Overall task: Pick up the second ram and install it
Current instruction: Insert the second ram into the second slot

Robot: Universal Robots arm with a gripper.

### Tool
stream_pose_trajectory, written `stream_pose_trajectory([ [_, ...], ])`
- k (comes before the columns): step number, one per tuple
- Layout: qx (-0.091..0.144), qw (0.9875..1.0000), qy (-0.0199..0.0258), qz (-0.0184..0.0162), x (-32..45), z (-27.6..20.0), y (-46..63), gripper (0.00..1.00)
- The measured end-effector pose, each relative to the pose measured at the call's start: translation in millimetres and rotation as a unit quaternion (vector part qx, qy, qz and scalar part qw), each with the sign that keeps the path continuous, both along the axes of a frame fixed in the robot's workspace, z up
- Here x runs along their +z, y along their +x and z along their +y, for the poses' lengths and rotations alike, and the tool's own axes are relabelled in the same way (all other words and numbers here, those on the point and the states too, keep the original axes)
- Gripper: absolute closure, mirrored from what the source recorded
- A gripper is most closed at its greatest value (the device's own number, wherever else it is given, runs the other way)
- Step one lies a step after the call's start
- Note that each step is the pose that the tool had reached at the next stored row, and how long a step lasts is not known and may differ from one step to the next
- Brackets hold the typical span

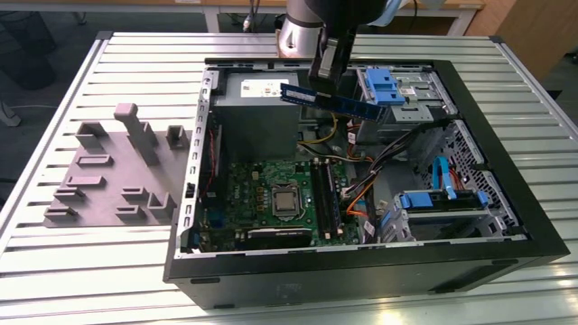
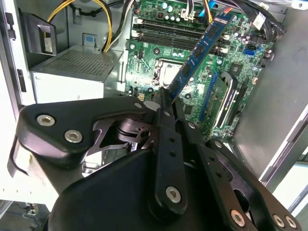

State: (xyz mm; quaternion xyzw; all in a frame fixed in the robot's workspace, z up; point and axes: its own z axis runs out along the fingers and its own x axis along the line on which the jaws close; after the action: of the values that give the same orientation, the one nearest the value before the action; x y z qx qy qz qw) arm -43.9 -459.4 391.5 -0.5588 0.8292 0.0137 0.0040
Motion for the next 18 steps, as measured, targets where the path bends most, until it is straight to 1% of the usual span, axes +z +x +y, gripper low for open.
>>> stream_pose_trajectory([
  [18, -0.027, 0.9996, 0.0000, 0.0000, 0.0, 0.0, 0.1, 0.86],
])
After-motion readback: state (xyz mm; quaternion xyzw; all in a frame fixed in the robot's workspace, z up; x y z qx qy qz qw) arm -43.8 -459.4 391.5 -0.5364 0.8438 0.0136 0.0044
